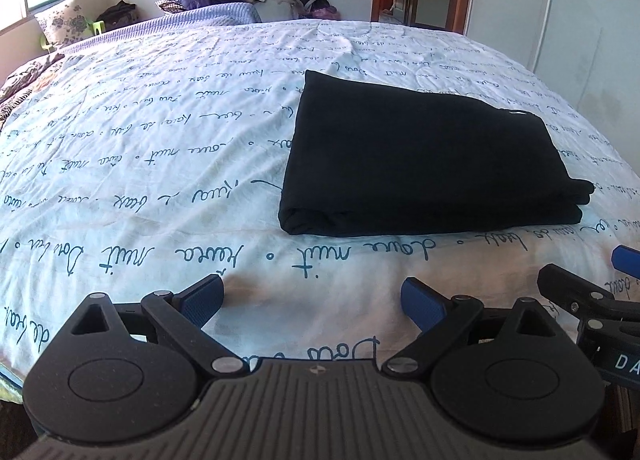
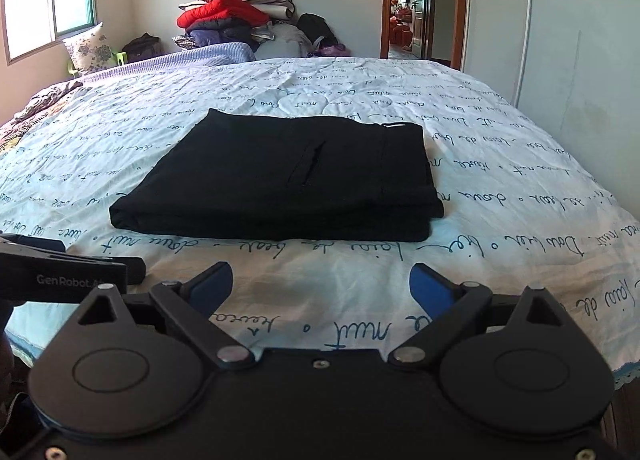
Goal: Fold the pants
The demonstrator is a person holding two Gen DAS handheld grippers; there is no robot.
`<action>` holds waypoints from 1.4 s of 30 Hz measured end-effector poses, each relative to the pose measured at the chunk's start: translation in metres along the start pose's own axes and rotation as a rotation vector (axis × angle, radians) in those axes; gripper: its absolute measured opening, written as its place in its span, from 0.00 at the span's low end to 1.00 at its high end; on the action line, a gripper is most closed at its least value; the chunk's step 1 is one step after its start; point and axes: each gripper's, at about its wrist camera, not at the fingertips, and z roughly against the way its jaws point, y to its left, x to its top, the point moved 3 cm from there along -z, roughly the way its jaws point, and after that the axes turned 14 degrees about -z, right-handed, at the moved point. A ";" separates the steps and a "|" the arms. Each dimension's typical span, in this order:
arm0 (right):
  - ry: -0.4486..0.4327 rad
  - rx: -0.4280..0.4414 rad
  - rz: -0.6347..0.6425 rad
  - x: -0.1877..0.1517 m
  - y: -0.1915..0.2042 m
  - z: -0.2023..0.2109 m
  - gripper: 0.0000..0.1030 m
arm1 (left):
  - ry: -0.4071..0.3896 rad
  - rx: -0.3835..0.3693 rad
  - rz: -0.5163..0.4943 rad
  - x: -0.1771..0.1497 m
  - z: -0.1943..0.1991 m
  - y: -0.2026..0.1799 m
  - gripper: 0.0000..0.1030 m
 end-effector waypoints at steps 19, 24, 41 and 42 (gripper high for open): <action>0.019 0.005 0.007 -0.002 0.000 -0.004 0.93 | 0.007 0.006 -0.015 0.000 -0.004 -0.001 0.94; 0.020 0.004 0.004 -0.002 -0.001 -0.004 0.93 | 0.007 0.006 -0.015 0.000 -0.004 -0.001 0.94; 0.015 0.000 0.012 -0.001 -0.003 -0.003 0.93 | 0.008 0.007 -0.016 0.000 -0.004 -0.002 0.94; 0.016 0.001 0.012 -0.001 -0.003 -0.003 0.93 | 0.008 0.008 -0.016 0.000 -0.005 -0.002 0.94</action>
